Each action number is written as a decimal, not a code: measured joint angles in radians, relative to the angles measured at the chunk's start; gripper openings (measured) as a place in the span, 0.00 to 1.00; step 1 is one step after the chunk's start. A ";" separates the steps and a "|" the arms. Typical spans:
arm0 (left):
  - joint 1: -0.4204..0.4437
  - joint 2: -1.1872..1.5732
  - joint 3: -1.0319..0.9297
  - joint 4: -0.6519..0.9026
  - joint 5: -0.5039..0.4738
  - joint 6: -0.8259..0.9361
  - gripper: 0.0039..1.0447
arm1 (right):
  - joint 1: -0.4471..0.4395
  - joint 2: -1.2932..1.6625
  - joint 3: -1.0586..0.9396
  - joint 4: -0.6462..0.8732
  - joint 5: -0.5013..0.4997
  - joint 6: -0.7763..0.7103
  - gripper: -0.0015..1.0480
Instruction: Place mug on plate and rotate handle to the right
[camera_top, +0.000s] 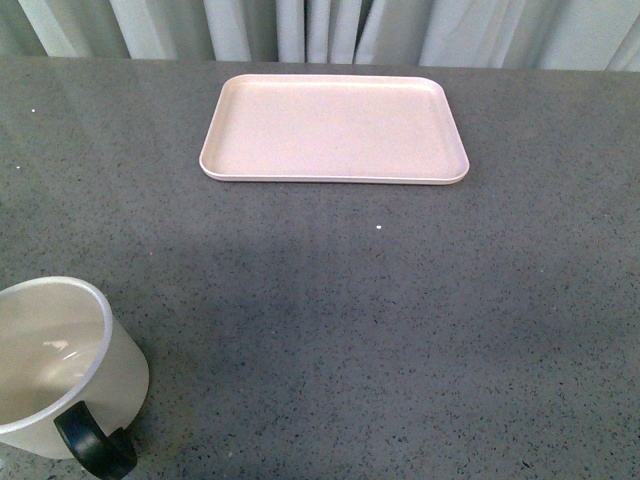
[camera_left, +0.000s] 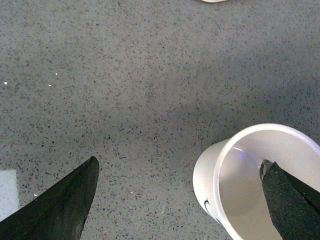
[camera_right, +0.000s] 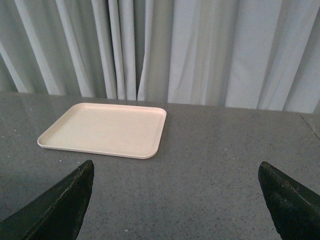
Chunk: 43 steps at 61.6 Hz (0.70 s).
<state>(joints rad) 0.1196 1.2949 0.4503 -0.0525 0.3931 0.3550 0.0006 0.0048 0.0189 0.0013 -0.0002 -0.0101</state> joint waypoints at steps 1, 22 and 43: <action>-0.002 0.007 0.000 0.001 0.000 0.002 0.91 | 0.000 0.000 0.000 0.000 0.000 0.000 0.91; -0.016 0.101 0.017 0.010 -0.013 0.043 0.91 | 0.000 0.000 0.000 0.000 0.000 0.000 0.91; -0.029 0.156 0.026 0.020 -0.026 0.067 0.91 | 0.000 0.000 0.000 0.000 0.000 0.000 0.91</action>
<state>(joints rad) 0.0910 1.4509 0.4767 -0.0326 0.3676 0.4221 0.0006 0.0048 0.0189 0.0013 -0.0002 -0.0101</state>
